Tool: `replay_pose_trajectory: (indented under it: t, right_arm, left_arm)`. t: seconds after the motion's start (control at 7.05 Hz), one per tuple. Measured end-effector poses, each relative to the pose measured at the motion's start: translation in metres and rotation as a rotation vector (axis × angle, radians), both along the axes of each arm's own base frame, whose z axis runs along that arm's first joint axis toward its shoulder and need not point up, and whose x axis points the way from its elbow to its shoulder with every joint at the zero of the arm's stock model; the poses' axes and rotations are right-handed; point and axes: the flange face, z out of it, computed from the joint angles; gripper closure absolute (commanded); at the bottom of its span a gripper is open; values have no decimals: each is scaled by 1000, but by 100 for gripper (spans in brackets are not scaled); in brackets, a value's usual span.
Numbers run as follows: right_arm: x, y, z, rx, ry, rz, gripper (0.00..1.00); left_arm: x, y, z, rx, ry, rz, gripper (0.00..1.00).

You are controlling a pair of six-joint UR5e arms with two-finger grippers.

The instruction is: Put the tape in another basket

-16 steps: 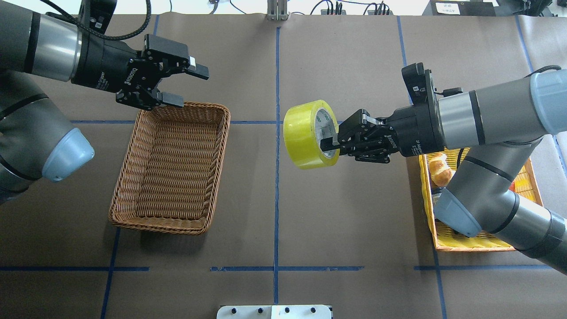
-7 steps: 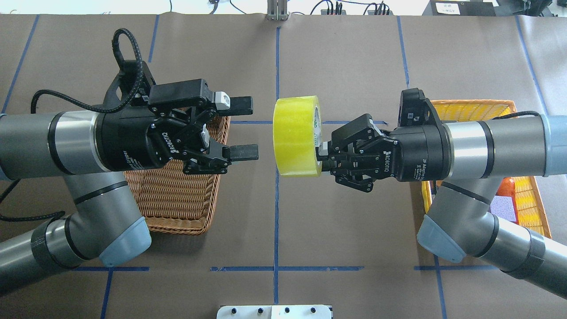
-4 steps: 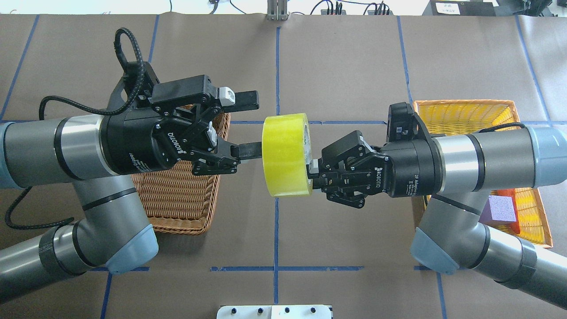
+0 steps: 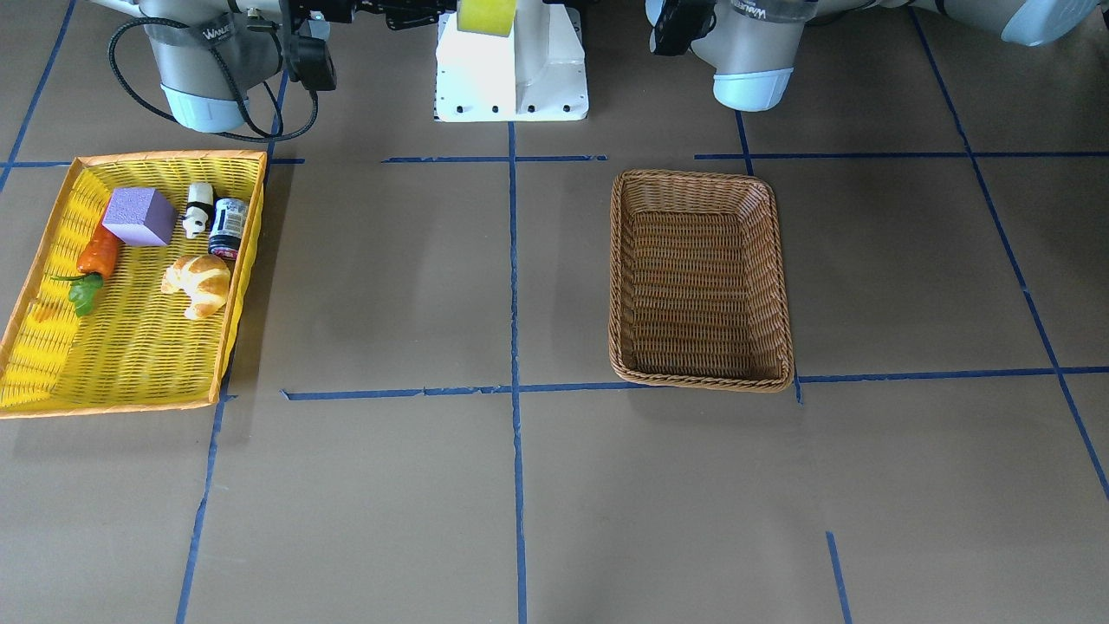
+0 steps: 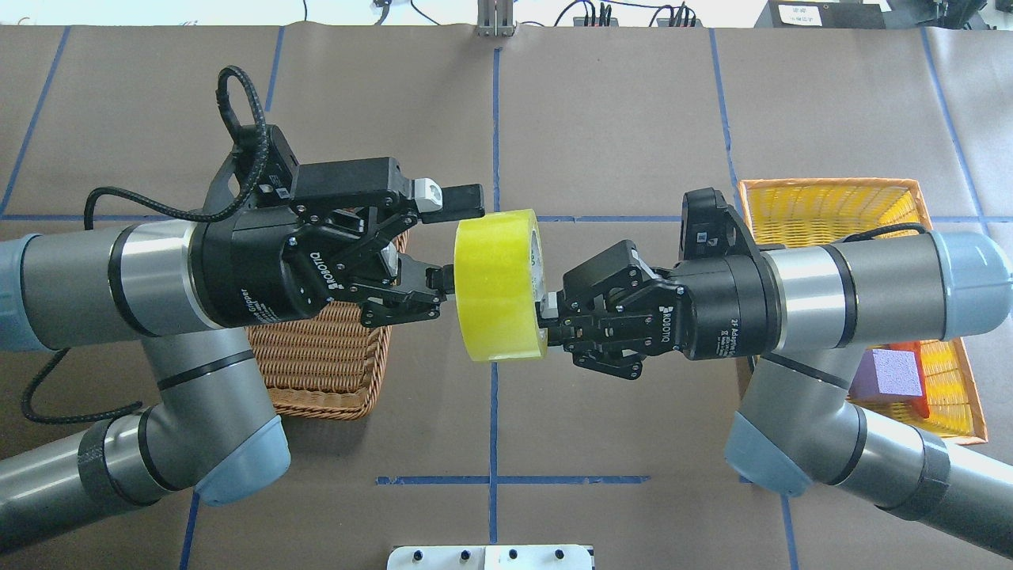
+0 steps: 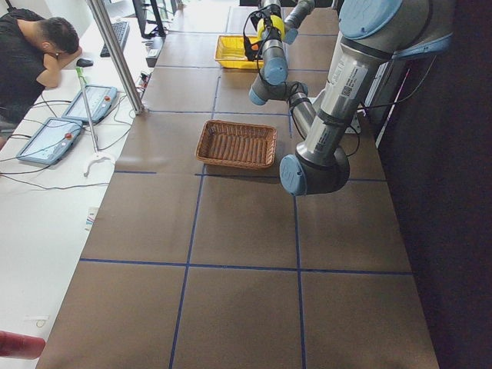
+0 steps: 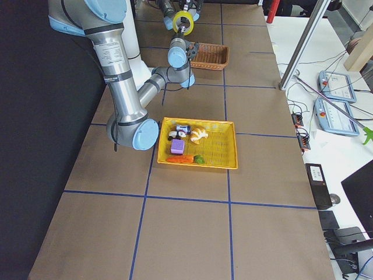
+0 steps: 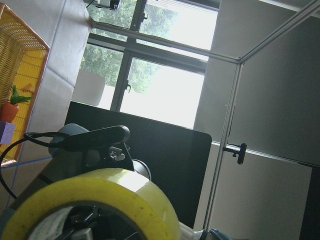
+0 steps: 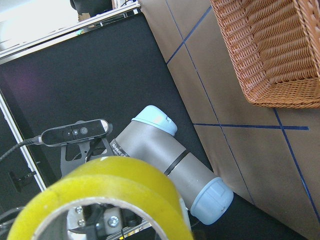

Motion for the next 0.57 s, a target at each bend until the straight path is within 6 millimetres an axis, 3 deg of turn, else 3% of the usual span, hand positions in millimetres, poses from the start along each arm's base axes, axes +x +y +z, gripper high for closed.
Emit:
replay_pose_trajectory:
  t: [0.57]
  right_arm:
    - [-2,-2,-1,6,-6,23,0]
  left_arm:
    - [0,2,6,-6,-8,0,100]
